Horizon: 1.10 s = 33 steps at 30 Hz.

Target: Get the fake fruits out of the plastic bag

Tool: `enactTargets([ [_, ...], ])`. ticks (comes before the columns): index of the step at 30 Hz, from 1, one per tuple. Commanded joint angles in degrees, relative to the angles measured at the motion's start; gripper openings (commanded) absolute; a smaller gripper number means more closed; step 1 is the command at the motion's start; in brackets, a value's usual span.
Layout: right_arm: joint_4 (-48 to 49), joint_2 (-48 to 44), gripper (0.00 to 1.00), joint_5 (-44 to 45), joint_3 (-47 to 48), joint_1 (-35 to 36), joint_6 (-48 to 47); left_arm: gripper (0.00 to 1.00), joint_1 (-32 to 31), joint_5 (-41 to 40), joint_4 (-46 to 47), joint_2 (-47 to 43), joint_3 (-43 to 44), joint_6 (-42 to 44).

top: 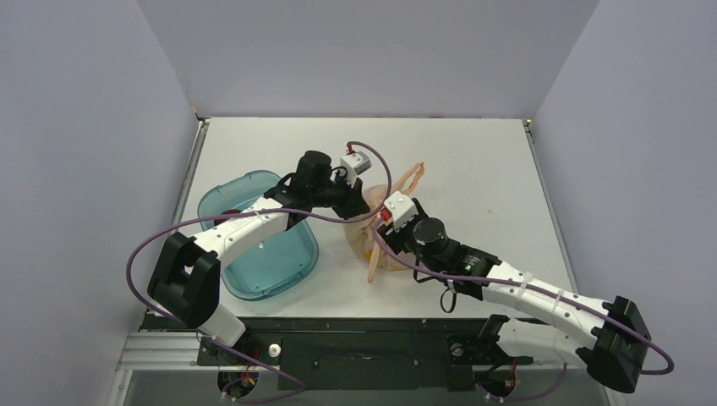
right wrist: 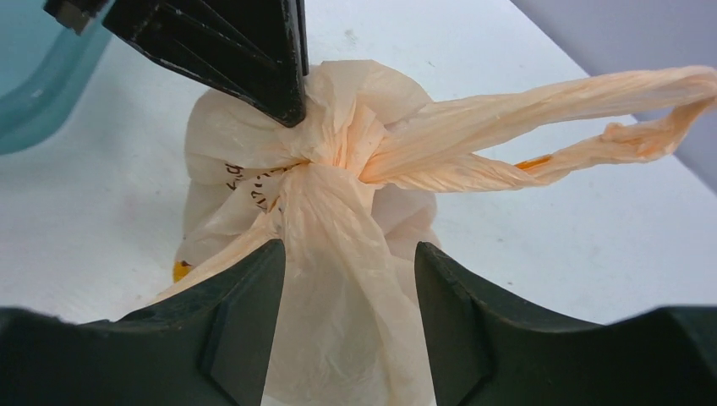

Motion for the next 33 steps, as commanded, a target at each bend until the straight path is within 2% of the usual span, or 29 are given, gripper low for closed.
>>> enactTargets([
  [1,0.2,4.9,0.56,17.0,3.9,5.2,-8.1,0.00,0.4,3.1,2.6,-1.2,2.1,-0.9],
  [7,0.1,12.6,0.57,23.2,7.6,7.8,-11.6,0.00,0.7,4.0,3.3,-1.2,2.0,-1.5],
  [10,-0.6,15.3,0.52,24.2,9.9,8.9,-12.7,0.00,0.8,4.2,3.4,-1.3,2.0,-1.6],
  [12,-0.9,16.9,0.43,26.0,10.6,9.8,-13.4,0.00,0.9,4.2,3.4,-1.4,2.0,-1.6],
  [13,-0.9,17.6,0.34,27.5,10.9,9.9,-13.6,0.00,0.9,4.2,3.4,-1.4,2.0,-1.7],
  [21,-0.5,20.3,0.00,31.1,11.8,11.5,-15.5,0.00,1.8,5.7,5.4,-1.9,1.6,-3.5],
  [26,3.1,19.0,0.00,31.7,9.8,11.6,-14.7,0.00,2.3,5.5,5.8,-2.1,1.3,-4.4],
  [29,6.9,15.8,0.00,31.0,6.2,10.6,-10.0,0.00,2.6,4.5,5.8,-2.1,1.4,-4.8],
  [33,23.4,6.8,0.00,26.8,-4.8,9.1,0.0,0.00,3.5,3.3,6.9,-2.3,1.2,-5.7],
])
